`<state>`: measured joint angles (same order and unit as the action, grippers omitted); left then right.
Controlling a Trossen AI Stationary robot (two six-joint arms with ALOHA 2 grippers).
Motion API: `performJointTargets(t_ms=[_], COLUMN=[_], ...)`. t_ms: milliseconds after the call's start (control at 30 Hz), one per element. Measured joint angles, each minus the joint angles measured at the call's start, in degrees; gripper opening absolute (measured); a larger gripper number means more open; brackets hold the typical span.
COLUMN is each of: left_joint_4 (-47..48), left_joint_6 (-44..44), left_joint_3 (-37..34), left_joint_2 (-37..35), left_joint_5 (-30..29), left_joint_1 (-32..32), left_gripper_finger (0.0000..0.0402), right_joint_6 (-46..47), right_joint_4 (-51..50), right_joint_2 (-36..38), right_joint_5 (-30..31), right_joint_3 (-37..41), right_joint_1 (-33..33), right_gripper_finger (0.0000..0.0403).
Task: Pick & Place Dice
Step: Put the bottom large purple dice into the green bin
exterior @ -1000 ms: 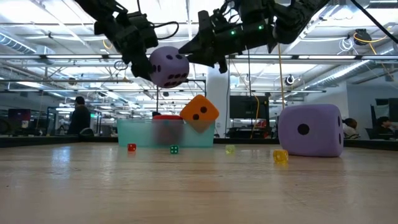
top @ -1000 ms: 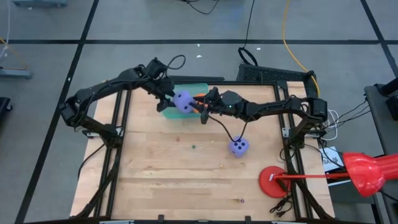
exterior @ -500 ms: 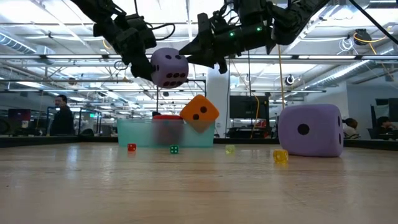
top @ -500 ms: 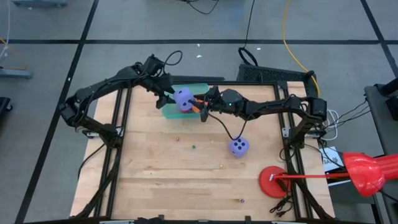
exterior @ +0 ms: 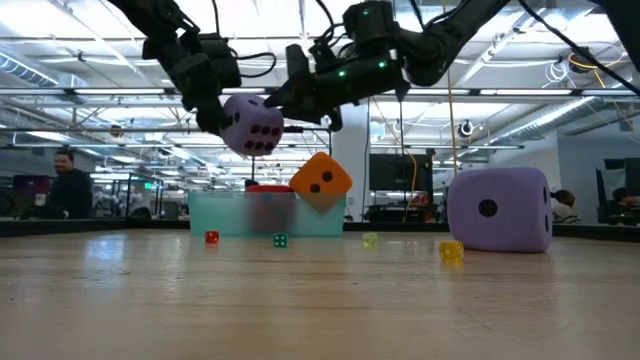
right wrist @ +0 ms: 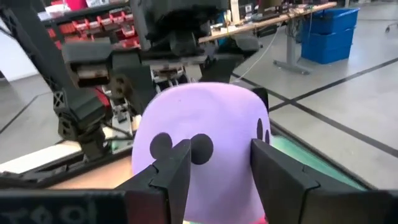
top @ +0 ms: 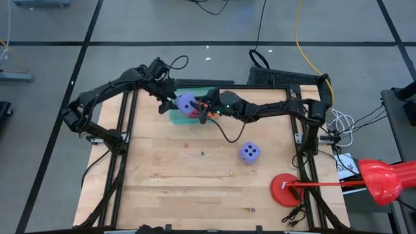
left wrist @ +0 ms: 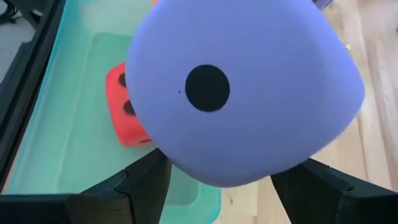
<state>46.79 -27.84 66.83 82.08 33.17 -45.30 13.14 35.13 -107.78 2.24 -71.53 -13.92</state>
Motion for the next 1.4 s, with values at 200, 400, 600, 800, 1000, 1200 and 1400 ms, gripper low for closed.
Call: performJointTargets(t_ms=[200,400,600,800,1000,1200,1400], left_joint_4=[-0.87,-6.38,-10.93,-11.56,-11.45,-10.75,-6.94], left_joint_6=[-1.64,-1.48,-0.57,-0.43,-0.33,-0.13,-0.13], left_joint_3=[-2.73,-7.82,-11.64,-12.15,-12.20,-12.20,-12.20], left_joint_2=[0.00,0.00,0.00,0.00,-0.02,-0.02,-0.04], left_joint_5=[1.36,1.56,3.91,3.85,3.49,2.76,0.27], left_joint_1=[-3.78,-6.96,-8.81,-8.79,-8.79,-8.79,-8.77], left_gripper_finger=[0.0267,0.0267,0.0267,0.0267,0.0267,0.0267,0.0267], right_joint_6=[-0.11,1.12,0.90,1.04,1.10,1.14,0.99], right_joint_4=[-0.78,-1.09,-0.80,0.58,0.09,-0.14,-0.60], right_joint_2=[-2.49,-3.97,-3.92,-4.90,-6.60,-7.46,-7.55], right_joint_5=[-0.79,-1.64,-2.01,-1.07,-2.50,-2.60,-2.60], right_joint_3=[-2.18,-2.38,-2.38,-2.52,-4.80,-5.99,-5.98], right_joint_1=[-0.50,-0.87,-1.56,-2.14,-2.09,-2.06,-1.31], right_gripper_finger=[0.0153,0.0153,0.0153,0.0153,0.0153,0.0153,0.0153])
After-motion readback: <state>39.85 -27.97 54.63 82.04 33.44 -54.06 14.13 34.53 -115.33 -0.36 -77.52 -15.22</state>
